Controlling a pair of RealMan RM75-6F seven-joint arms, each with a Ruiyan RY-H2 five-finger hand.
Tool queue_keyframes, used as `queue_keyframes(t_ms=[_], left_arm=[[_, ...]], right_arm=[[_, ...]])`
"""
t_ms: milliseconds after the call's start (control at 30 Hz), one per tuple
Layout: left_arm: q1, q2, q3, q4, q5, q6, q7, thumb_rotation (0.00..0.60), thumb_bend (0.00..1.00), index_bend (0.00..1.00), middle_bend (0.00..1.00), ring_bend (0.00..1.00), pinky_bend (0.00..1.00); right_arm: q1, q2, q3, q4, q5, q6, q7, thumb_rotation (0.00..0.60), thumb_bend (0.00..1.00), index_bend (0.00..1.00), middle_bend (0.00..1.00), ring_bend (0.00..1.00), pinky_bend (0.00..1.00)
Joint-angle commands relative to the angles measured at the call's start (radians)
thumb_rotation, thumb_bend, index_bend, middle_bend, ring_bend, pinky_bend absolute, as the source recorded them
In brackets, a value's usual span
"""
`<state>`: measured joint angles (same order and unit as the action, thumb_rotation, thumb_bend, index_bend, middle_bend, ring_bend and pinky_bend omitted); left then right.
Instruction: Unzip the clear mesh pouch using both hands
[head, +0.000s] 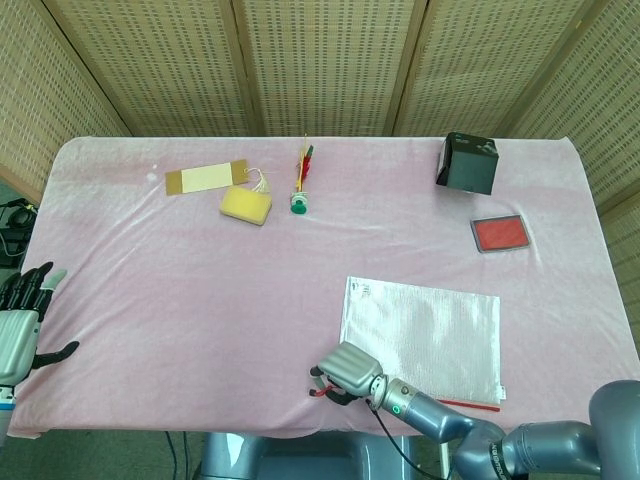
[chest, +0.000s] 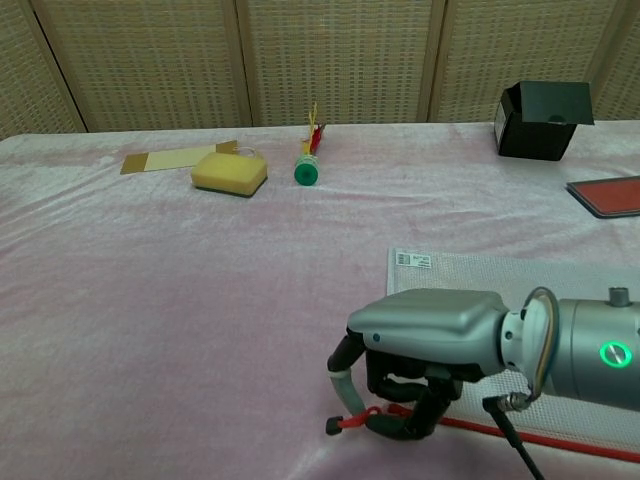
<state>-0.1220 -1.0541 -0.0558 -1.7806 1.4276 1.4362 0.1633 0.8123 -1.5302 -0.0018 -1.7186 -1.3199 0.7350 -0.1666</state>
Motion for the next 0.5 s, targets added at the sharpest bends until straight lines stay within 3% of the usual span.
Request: queue_keyframes(t_ms=[33, 200, 300, 500], left_arm=[[0.0, 0.002, 0.0, 0.0, -0.001, -0.002, -0.004, 0.6, 0.0, 0.0, 0.0, 0.0, 0.0], [-0.001, 0.006, 0.0, -0.002, -0.003, -0.005, -0.012, 0.6, 0.0, 0.0, 0.0, 0.0, 0.0], [-0.001, 0.009, 0.0, -0.003, -0.002, -0.006, -0.019, 0.6, 0.0, 0.0, 0.0, 0.0, 0.0], [-0.003, 0.012, 0.0, -0.003, -0.007, -0.01, -0.025, 0.6, 0.0, 0.0, 0.0, 0.0, 0.0]], right_arm=[[0.003, 0.044, 0.04, -0.038, -0.02, 0.012, 0.069, 0.6, 0.65, 0.77, 0.97, 0.98, 1.0], [0.011, 0.1, 0.098, -0.082, -0.012, 0.014, 0.164, 0.6, 0.65, 0.78, 0.97, 0.98, 1.0], [0.017, 0.169, 0.17, -0.122, 0.023, 0.025, 0.244, 0.6, 0.65, 0.78, 0.97, 0.98, 1.0], [0.039, 0.252, 0.237, -0.168, 0.067, 0.001, 0.312, 0.6, 0.67, 0.79, 0.97, 0.98, 1.0]])
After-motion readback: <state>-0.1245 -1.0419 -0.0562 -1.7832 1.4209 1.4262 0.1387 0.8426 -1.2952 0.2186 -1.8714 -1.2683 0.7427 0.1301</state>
